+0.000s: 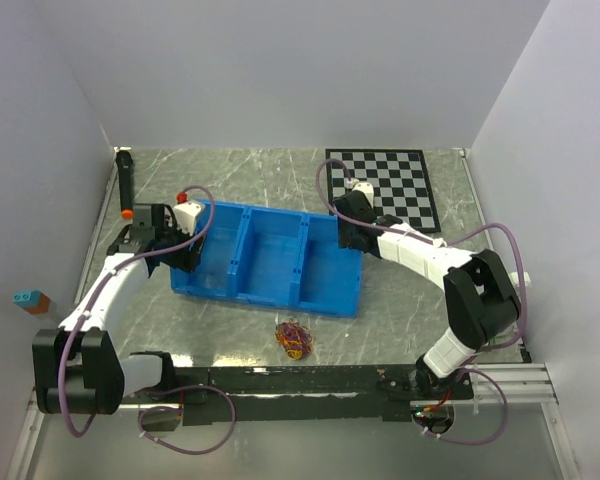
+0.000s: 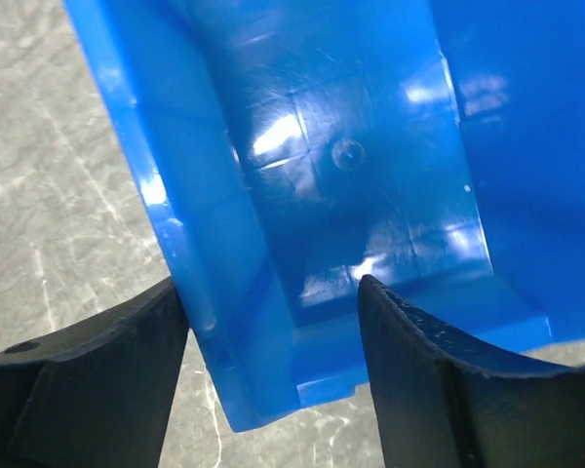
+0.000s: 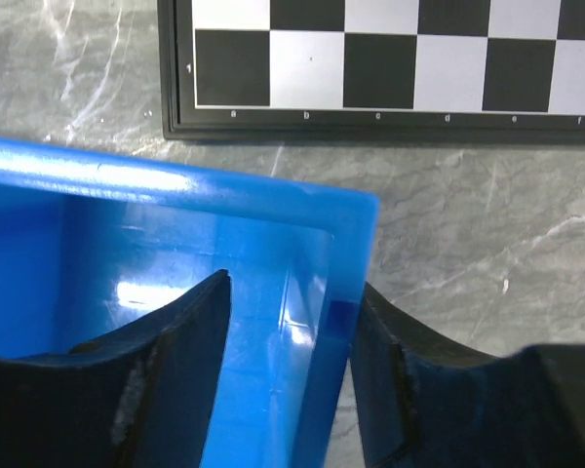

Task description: Untangle the cables

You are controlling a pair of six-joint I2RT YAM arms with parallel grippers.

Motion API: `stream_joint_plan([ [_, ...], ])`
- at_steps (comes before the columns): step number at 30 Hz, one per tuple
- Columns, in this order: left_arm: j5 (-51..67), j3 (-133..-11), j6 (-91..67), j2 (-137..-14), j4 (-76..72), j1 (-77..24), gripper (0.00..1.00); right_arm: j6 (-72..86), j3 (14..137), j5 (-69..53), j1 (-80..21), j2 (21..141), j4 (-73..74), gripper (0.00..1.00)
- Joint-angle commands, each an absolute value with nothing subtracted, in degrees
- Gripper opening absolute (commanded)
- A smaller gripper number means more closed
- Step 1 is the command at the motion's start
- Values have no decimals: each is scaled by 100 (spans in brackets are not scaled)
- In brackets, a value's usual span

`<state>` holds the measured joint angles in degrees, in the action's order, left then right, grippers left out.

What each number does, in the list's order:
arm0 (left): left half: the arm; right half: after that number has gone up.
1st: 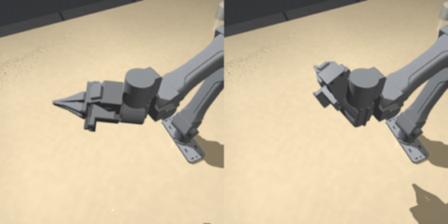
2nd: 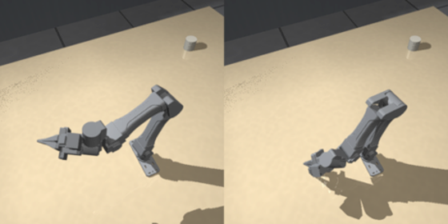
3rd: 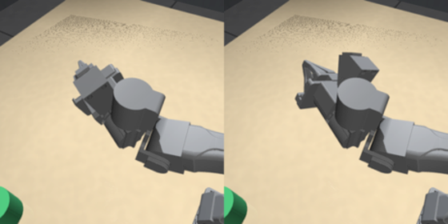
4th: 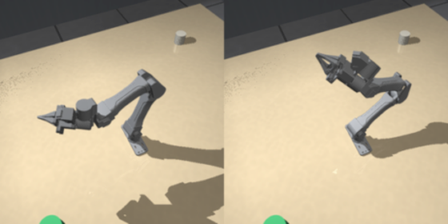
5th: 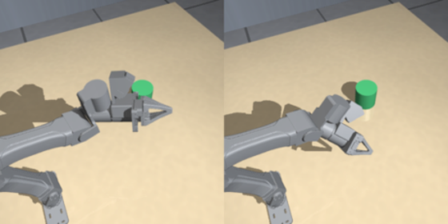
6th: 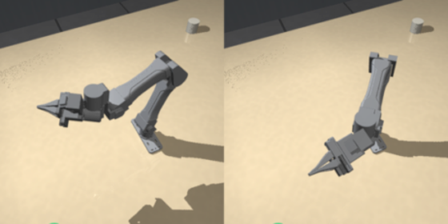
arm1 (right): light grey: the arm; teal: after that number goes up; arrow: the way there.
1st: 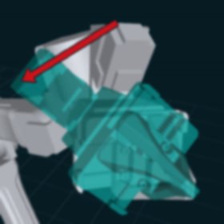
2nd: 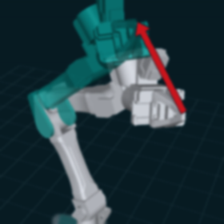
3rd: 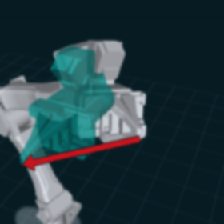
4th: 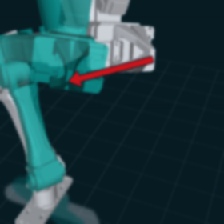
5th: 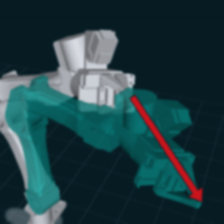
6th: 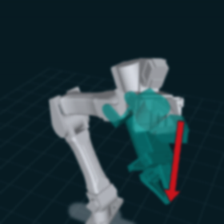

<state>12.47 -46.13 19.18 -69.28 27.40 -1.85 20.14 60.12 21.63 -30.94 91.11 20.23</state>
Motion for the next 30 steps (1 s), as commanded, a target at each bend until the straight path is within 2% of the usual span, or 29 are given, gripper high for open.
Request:
stream_joint_plan([
  [1, 1907, -4588, 2197, -6759, 3190, -255, 73, 2101, 6363, 2285, -3067, 9185, 2065, 59],
  [6, 2136, -4597, 2312, -6671, 3410, -316, 84, 2056, 6398, 2338, -3059, 9106, 2056, 65],
  [11, 1609, -4842, 2224, -6618, 3436, -325, 91, 2294, 6346, 2557, -3111, 8729, 2355, 80],
  [13, 1451, -5053, 2215, -6575, 3576, -325, 98, 2346, 6188, 2733, -3225, 8430, 2399, 85],
  [15, 1319, -5316, 2232, -6452, 3761, -325, 97, 2408, 6047, 2804, -3357, 7939, 2530, 88],
  [21, 1045, -6098, 2355, -5960, 4525, -325, 97, 2645, 5389, 2295, -4208, 6568, 2786, 86],
  [26, 2370, -6705, 2609, -5722, 5561, -421, 97, 2822, 4256, 1224, -5210, 5495, 2173, 81],
  [28, 2872, -6829, 2864, -5617, 6001, -710, 97, 2769, 3816, 627, -5378, 5187, 1830, 79],
  [30, 2900, -6777, 2778, -5476, 6030, -1193, 98, 2768, 3534, 160, -5440, 5124, 1609, 76],
])
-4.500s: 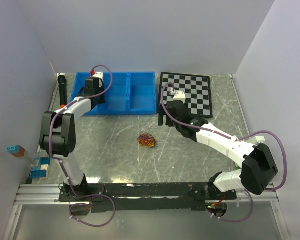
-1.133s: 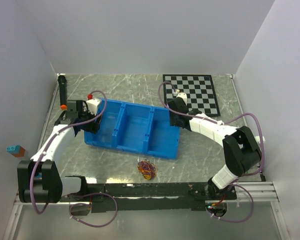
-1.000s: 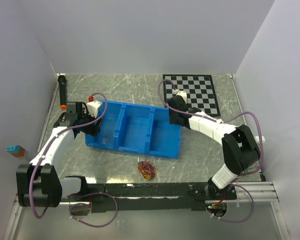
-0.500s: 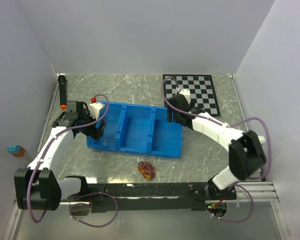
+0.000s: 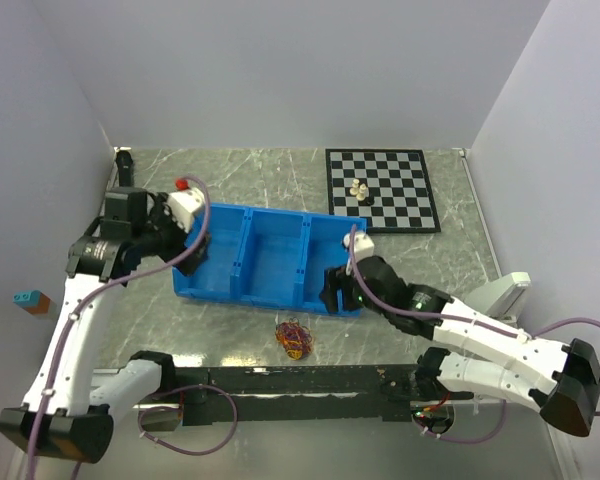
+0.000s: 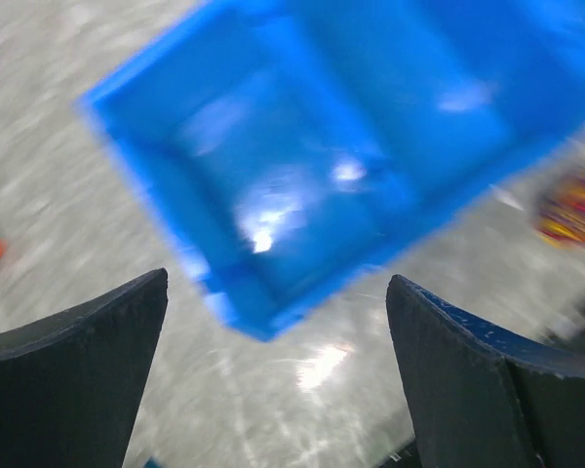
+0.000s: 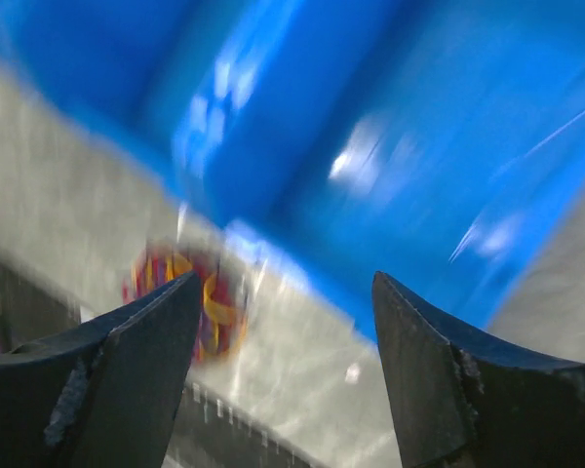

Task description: Untangle the cables

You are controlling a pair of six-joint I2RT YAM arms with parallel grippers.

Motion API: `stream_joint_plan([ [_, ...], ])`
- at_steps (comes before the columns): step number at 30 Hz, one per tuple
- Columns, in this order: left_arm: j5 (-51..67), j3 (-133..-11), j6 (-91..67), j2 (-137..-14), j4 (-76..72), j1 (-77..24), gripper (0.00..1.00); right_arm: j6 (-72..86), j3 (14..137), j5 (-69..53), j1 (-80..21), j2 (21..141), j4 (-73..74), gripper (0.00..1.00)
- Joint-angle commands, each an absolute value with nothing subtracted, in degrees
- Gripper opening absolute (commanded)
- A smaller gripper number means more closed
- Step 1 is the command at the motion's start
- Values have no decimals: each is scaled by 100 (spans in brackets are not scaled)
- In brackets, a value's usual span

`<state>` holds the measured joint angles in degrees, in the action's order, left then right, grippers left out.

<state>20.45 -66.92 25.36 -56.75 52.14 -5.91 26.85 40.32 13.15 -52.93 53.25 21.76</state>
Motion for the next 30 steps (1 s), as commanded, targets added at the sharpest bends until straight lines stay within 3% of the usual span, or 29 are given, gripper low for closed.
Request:
stream_joint_plan([
  [1, 2883, -6715, 2743, -5423, 6012, -1413, 98, 2725, 3420, 45, -5475, 5141, 1504, 74],
  [6, 2927, -6004, 2374, -5475, 5564, -2319, 99, 2575, 3313, -501, -5748, 5658, 1160, 71],
  [10, 2891, -5889, 2075, -5862, 5152, -2907, 92, 2566, 3401, -650, -5897, 6169, 906, 70],
  [16, 2794, -5713, 2162, -6634, 4641, -3971, 92, 2733, 3314, -738, -5968, 6557, 712, 68],
  [21, 3058, -5669, 1864, -7539, 4035, -4499, 89, 2979, 3068, -694, -5968, 6215, 729, 66],
  [25, 3067, -5485, 1556, -7848, 3543, -4833, 89, 3234, 2866, -581, -5968, 5811, 931, 50],
  [30, 3103, -5300, 1248, -7928, 3208, -4974, 88, 3550, 2418, -264, -5968, 4836, 1125, 49],
])
